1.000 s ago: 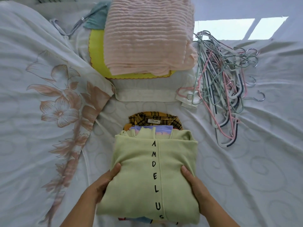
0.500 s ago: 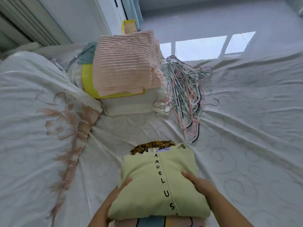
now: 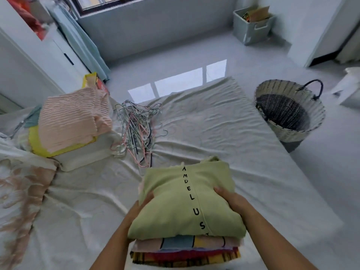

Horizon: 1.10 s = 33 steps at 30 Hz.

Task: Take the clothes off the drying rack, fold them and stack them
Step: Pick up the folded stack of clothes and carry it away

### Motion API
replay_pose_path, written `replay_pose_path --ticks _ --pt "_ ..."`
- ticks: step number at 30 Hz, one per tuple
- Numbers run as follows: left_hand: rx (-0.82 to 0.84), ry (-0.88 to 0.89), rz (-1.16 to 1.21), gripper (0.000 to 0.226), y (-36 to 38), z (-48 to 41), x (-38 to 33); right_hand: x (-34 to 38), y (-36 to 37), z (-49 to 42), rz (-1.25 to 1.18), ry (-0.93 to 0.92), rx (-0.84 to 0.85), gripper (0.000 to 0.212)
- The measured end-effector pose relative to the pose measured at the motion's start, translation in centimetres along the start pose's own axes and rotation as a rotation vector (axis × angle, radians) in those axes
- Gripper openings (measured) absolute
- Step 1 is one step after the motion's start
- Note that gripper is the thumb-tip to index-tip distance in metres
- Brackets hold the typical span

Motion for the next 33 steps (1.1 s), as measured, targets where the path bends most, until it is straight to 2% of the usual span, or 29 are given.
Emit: replay_pose_path --ticks 3,7,11,13,15,17,18,20,21,22,24,25,27,28,29,31,33 --pt "0.008 0.041 -0.029 0.105 6.5 2.1 -3.7 0.6 -8.0 2.7 -0.028 -0.066 -0.057 0.061" --pt "0.033 0.068 0.001 0.093 14.2 3.9 -8.5 2.1 -16.9 4.4 -0.065 -0.125 -0.099 0.062" --pt "0.032 0.166 0.01 0.111 20.9 3.4 -12.5 4.2 -23.9 4.5 -0.104 -0.129 -0.085 0.057" --pt "0.07 0.189 0.061 0.119 25.0 2.1 -14.8 5.6 -28.0 4.4 -0.137 -0.14 -0.086 0.071" --pt "0.105 0.148 0.135 0.116 27.3 1.4 -16.3 6.4 -30.6 4.0 -0.119 -0.102 -0.104 0.088" --pt "0.156 0.126 0.143 0.093 31.5 0.9 -18.9 7.7 -35.1 3.5 -0.148 -0.095 -0.129 0.077" --pt "0.165 0.129 0.143 0.095 33.5 0.0 -19.9 8.3 -37.4 3.4 -0.157 -0.091 -0.149 0.07" --pt "0.18 0.146 0.096 0.113 37.8 -1.1 -22.3 9.5 -42.0 3.0 -0.163 -0.075 -0.193 0.063" --pt "0.193 0.181 0.083 0.107 40.0 -1.2 -23.9 10.1 -44.2 2.9 -0.16 -0.077 -0.206 0.063" --pt "0.205 0.203 0.097 0.089 42.1 -1.5 -25.1 10.8 -46.2 2.9 -0.153 -0.079 -0.207 0.064" --pt "0.185 0.163 0.088 0.056 46.4 -2.4 -27.2 12.2 -50.4 2.5 -0.11 -0.053 -0.204 0.082" --pt "0.184 0.156 0.077 0.052 48.5 -3.1 -27.5 12.8 -52.8 1.9 -0.09 -0.045 -0.22 0.095" --pt "0.16 0.129 0.071 0.067 52.6 -4.5 -28.4 14.5 -57.1 0.7 -0.054 -0.053 -0.222 0.108" --pt "0.148 0.113 0.074 0.078 54.4 -4.9 -29.1 15.6 -59.0 0.1 -0.03 -0.064 -0.193 0.106" --pt "0.126 0.085 0.099 0.08 56.2 -5.5 -30.0 16.8 -60.9 -0.5 -0.022 -0.062 -0.17 0.099" --pt "0.111 0.046 0.096 0.06 58.9 -6.8 -30.9 18.8 -63.9 -2.4 -0.026 -0.057 -0.179 0.075" --pt "0.095 -0.04 0.087 0.052 60.7 -7.1 -31.7 20.5 -66.1 -4.7 0.021 -0.038 -0.161 0.075"
Point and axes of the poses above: each hand's wrist, its own z-axis away from the middle knuckle, its own y-axis out of the palm, x = y × z, the point moved 2 cm from there along -z, towards the middle knuckle, and after that the axes turned 3 degrees about y, right-handed, at the moved point
